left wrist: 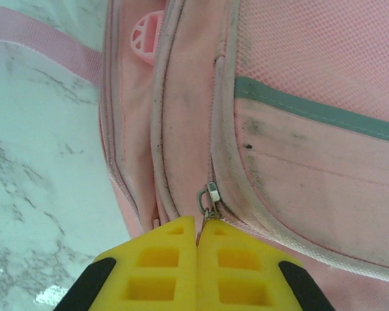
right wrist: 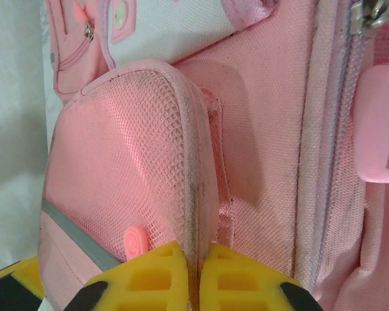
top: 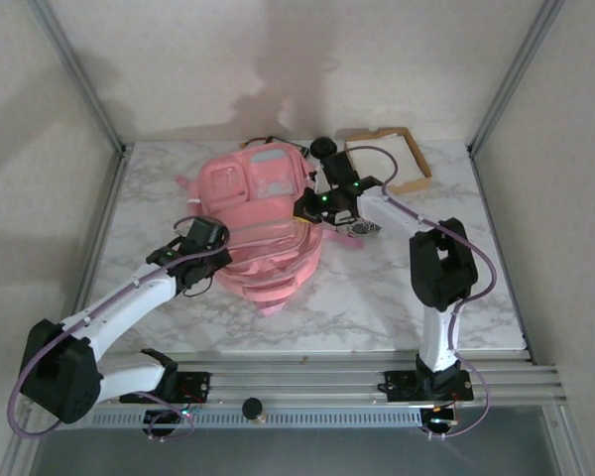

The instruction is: Pack books, pencil case, and school supplies into a backpack

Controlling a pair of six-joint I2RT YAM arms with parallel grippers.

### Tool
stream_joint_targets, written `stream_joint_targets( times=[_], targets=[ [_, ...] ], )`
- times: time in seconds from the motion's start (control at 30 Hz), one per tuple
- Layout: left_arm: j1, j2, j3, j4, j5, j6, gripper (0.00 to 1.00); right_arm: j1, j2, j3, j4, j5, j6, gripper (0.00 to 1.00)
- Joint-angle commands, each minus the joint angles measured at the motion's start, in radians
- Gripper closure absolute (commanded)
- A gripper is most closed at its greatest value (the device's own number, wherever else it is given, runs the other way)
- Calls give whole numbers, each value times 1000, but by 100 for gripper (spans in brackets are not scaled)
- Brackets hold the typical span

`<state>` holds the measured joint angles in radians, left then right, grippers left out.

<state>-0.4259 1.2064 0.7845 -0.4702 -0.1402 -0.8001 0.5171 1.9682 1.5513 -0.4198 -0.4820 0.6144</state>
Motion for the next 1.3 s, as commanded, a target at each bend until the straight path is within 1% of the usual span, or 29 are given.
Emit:
stream_joint_targets(
  times=[0.0, 0.03, 0.07, 0.1, 0.13, 0.17, 0.2, 0.27, 0.3, 0.33, 0.37, 0.4, 0.43, 0.47, 0.53, 0.6, 0.67, 0.73, 0.8, 0.9, 0.97, 1.1, 1.2, 1.27],
  targets=[
    [3, 20, -2, -160, -143, -8, 100, -63, 42, 89, 31, 228, -53, 100],
    [-71, 13, 16, -145, -153, -7, 100, -63, 41, 91, 26, 216, -56, 100],
    [-125, 13, 25, -129, -146, -9, 100, -64, 30, 81, 33, 206, -55, 96],
    [-156, 34, 24, -98, -91, -5, 100, -65, 13, 67, 43, 210, -56, 85],
    [-163, 65, 20, -73, -29, -1, 100, -65, 0, 60, 46, 213, -65, 73],
    [-168, 90, 16, -77, -44, -15, 100, -69, -6, 66, 30, 215, -77, 63],
    [-173, 110, 12, -92, -82, -24, 100, -74, -11, 83, -5, 234, -95, 55],
    [-172, 122, 7, -77, -72, -15, 100, -90, -38, 95, -56, 281, -133, 45],
    [-179, 116, 7, -57, -45, -11, 100, -108, -60, 87, -71, 302, -148, 37],
    [-189, 111, 7, -31, -12, 3, 92, -127, -76, 79, -77, 314, -162, 30],
    [-199, 101, 10, -12, 1, 4, 79, -150, -83, 81, -93, 315, -178, 25],
    [-203, 89, 11, -8, 10, 2, 68, -172, -77, 89, -108, 302, -195, 21],
    [-201, 74, 14, -12, 19, 10, 59, -190, -65, 93, -114, 293, -207, 17],
    [-201, 54, 26, -35, 8, 17, 53, -209, -47, 94, -114, 292, -226, 16],
    [-202, 18, 58, -121, -59, 20, 52, -233, -5, 95, -105, 249, -266, 15],
    [-201, -16, 89, -170, -116, 20, 50, -238, 44, 113, -104, 235, -293, 11],
    [-201, -25, 106, -154, -121, 35, 49, -242, 99, 149, -114, 223, -305, 6],
    [-208, -16, 126, -96, -82, 84, 47, -243, 148, 191, -127, 216, -309, 4],
    [-226, -2, 128, -9, -66, 182, 44, -249, 183, 216, -129, 234, -312, 1],
    [-226, 65, 183, -18, -128, 263, 38, -268, 224, 234, -136, 235, -315, 1],
    [-226, 97, 209, -8, -133, 283, 37, -274, 238, 232, -152, 262, -320, 1],
    [-226, 126, 230, 21, -99, 285, 34, -293, 205, 136, -136, 265, -307, 1],
    [-226, 127, 230, 32, -84, 277, 33, -302, 111, 9, -96, 277, -291, 1],
    [-226, 127, 225, 36, -77, 276, 32, -308, 53, -70, -76, 250, -280, 1]
  ],
)
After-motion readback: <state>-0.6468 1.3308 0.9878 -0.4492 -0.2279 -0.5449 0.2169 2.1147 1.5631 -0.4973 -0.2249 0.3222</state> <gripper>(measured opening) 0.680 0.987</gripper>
